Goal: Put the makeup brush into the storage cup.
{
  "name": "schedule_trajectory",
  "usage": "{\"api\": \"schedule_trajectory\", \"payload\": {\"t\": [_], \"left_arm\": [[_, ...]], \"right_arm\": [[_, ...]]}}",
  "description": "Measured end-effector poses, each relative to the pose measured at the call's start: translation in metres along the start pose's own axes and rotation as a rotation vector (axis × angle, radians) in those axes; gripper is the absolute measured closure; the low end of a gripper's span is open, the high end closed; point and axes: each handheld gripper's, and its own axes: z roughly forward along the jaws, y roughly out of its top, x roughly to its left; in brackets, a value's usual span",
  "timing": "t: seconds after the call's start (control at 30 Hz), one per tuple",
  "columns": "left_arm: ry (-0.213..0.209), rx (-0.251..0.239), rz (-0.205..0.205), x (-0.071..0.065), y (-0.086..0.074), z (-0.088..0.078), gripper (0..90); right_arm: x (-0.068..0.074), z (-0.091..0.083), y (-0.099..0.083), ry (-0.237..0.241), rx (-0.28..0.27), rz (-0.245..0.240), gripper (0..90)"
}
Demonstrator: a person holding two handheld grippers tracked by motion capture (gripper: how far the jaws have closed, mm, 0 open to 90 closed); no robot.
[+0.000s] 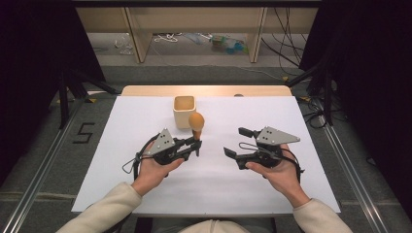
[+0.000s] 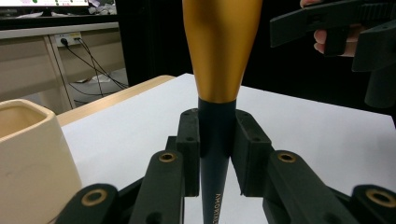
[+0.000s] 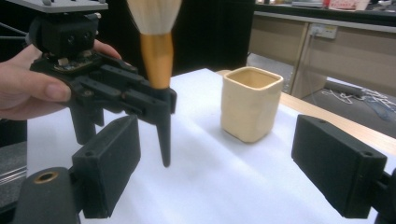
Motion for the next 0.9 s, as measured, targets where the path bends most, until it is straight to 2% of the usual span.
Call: {"api": "schedule_trajectory", "payload": {"t": [0.2,0.9], "left_arm": [[0.013,-0.004,-0.004,0.003,0.001,-0.002,74.3],[0.041,-0.013,0.015,0.009,0.007,-0.007,74.3]], "right_arm": [[-0.004,-0.011,-0.006,-0.036,0.002,0.011,16.2],[-0.006,-0.033,-0.015,-0.066,-0.027,0.028,16.1]]}}
